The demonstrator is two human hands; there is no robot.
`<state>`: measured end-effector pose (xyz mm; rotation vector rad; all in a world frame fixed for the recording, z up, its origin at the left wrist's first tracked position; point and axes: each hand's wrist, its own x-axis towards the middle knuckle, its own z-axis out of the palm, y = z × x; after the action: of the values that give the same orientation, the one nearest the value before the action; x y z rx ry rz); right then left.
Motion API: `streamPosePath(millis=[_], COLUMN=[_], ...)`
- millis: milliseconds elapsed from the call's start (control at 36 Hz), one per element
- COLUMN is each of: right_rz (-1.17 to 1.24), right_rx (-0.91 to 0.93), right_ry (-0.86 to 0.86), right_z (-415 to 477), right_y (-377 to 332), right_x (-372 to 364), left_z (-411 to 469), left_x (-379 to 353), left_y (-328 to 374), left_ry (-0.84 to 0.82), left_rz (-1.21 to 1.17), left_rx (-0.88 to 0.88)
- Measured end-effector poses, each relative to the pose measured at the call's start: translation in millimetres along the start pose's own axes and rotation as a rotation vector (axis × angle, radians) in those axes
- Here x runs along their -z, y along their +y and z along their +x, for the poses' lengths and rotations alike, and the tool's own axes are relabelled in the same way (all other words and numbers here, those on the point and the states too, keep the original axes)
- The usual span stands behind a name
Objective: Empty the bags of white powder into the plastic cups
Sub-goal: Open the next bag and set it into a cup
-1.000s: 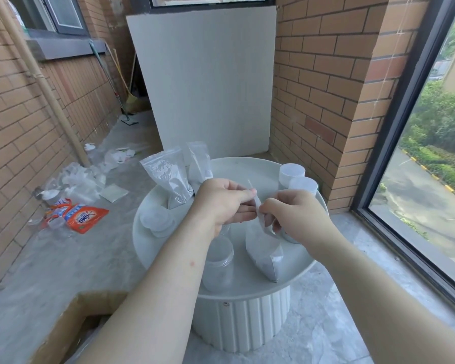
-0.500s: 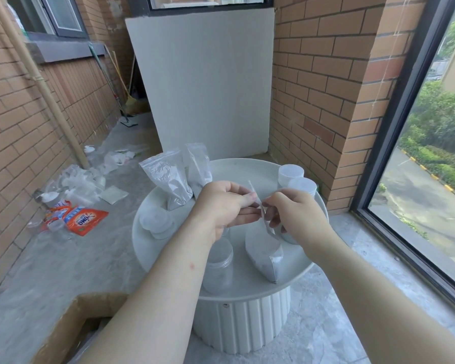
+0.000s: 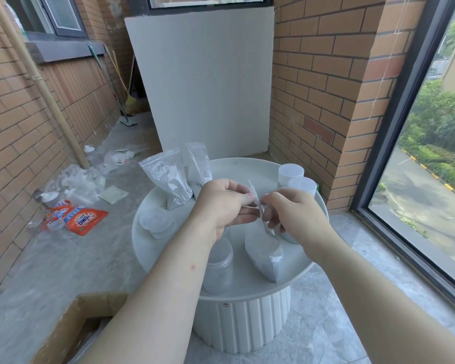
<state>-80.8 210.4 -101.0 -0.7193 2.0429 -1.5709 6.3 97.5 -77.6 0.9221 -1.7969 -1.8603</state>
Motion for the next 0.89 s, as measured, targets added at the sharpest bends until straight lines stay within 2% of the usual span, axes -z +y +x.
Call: streamPosePath(millis=[250,528,750,889], right_rz=[-0.034,-0.085,-0.18,-0.134], right_rx=[0.065,0.046,0.067,0.087], right_ry=[-0.034,-0.025,-0.06,-0.03], right_z=[-1.8,-1.5,-0.4,2.1], right_y=[1.0,0.3,3.7,8.0], right_x=[0.4,2.2,1.5,-2.2], left_z=[2.4,2.9,4.4,8.2], left_x=[1.7,1.8,-1.4,-3.4], left_y=[-2.3,-3.3,-5.1,-9.1], left_ry=[0.009,-0.029,0.034,0.075], left_rz=[0.028,-0.033,0.012,0.026], left_rx=[-0.006,0.002,-0.024,-0.087])
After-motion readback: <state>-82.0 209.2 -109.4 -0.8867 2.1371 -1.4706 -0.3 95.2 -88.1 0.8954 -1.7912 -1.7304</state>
